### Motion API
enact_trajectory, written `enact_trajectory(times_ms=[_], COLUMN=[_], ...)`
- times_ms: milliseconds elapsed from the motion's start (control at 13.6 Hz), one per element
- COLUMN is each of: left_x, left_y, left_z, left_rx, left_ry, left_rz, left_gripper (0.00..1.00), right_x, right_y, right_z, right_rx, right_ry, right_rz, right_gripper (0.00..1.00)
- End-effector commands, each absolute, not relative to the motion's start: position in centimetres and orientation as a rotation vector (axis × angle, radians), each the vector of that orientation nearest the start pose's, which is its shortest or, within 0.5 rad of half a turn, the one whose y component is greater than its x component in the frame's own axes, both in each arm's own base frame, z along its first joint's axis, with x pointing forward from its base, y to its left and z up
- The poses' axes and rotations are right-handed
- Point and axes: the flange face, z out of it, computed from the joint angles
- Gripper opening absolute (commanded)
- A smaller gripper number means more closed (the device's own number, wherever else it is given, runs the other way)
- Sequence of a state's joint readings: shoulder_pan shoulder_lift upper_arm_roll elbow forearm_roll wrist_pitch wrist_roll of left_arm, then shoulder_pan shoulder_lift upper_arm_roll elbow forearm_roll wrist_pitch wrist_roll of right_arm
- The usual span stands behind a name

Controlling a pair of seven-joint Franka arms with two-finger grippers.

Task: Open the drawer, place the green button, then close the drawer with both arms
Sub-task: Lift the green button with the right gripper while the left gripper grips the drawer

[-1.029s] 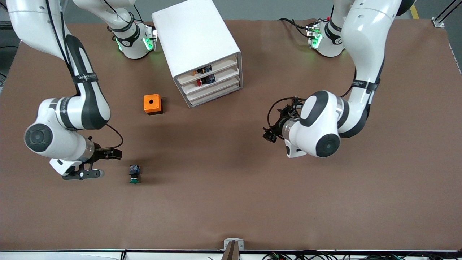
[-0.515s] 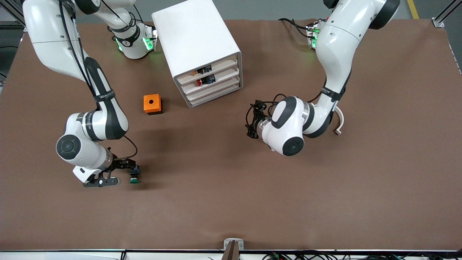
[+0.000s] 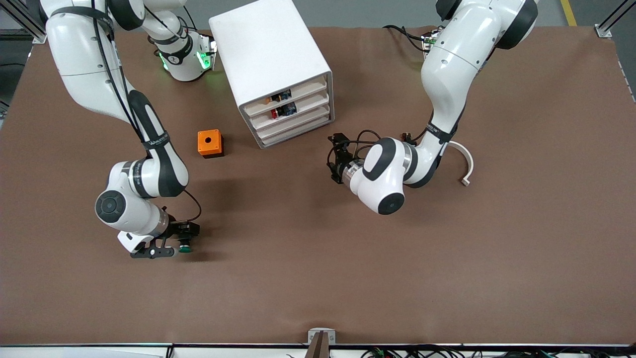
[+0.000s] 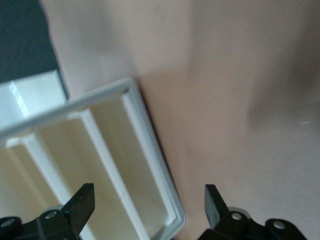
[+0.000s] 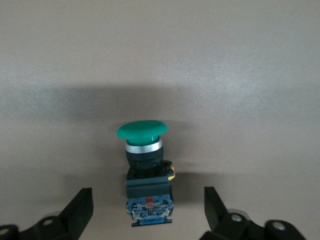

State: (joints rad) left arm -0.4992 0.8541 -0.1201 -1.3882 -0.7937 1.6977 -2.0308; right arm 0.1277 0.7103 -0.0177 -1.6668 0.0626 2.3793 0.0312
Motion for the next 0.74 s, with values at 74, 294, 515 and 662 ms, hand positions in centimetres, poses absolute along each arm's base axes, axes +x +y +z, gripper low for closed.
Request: enact_trajectory(times_ms=[74,294,515,662], left_x=[51.9,49.6,47.6,47.5], left_y=[-45.7,-47.6,-49.3,-49.6], left_z=[18.1,16.0,14.6,14.7], left_rx=[1.690,1.667,1.548,1.478], left_ry=[2.468,2.577,2.702,2.716], left_rz=[-1.750,-1.779,-1.854,-1.907], left_gripper=[0.86,0.82,0.78,0.71], right_x=[68.0,67.8,67.9,68.0], right_y=[8.0,8.5,8.4,8.3], right_z=[18.8,18.6,18.7,18.9], right_rx=[-3.099,-3.102,-3.101,-3.100], right_ry=[-0.029,-0.023,-0.011,-0.008], right_rz=[0.003,0.022,0.017,0.013], right_gripper=[0.61,0.31,0.03,0.00])
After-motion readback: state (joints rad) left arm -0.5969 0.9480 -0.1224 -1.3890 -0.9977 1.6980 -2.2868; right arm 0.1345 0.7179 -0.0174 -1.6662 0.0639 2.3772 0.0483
